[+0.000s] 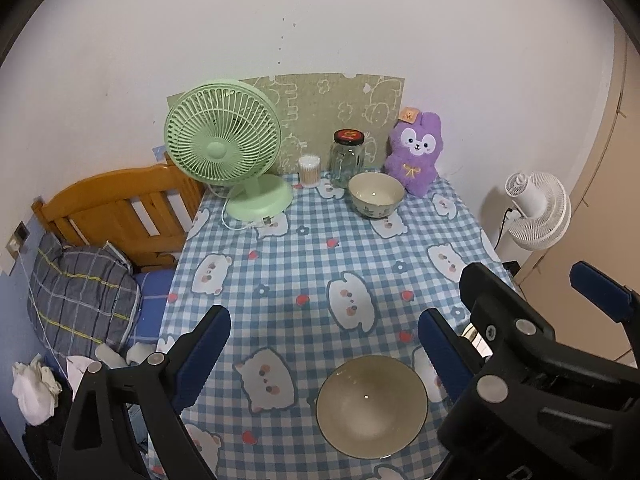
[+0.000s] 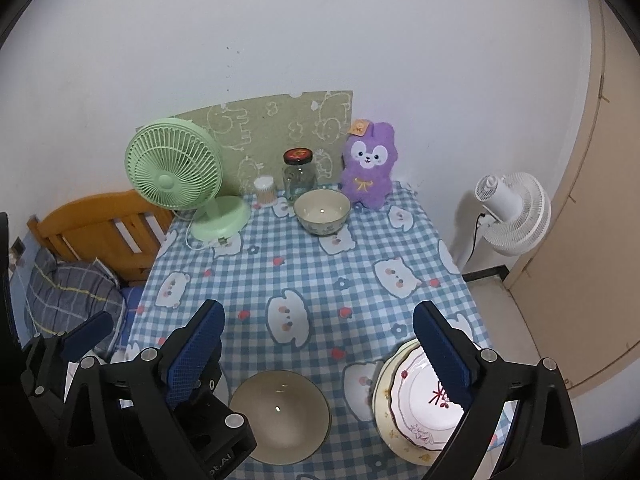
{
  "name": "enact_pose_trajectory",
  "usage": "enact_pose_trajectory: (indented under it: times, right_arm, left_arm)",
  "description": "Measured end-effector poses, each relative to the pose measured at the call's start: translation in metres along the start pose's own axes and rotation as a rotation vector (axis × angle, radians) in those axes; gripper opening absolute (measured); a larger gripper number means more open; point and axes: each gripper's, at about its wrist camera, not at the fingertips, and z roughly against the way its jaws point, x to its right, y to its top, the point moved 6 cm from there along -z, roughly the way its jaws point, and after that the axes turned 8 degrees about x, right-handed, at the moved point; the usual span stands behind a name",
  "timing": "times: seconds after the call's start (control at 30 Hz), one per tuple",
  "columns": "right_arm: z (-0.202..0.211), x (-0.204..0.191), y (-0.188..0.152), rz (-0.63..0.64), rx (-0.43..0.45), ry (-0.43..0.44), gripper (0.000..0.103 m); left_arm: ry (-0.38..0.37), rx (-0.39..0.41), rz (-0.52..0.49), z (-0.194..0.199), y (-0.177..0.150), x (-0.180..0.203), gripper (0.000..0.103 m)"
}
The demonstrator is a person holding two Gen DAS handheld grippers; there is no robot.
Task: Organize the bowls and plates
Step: 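Raise both tools away from the stacked bowls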
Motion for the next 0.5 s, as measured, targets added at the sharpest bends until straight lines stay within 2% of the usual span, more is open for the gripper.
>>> enact_pose_trajectory:
  times: [0.17, 0.27, 0.5]
  right_arm:
    - [-0.009, 0.006, 0.010, 0.022, -0.003, 0.018, 0.097]
    - [-0.016, 0.012, 0.018, 0.024, 0.015, 0.063, 0.097]
    - [-0.040, 0.030, 0.038, 0.047, -0.013, 0.094, 0.097]
  left_arm:
    - [0.013, 0.020, 0.002, -0.006, 0.010, 0.007, 0.096]
    - [0.013, 0.022, 0.013, -0.011, 0.016, 0.013, 0.096]
    - [0.040, 0.040, 0.028, -0.027, 0.036, 0.033, 0.096]
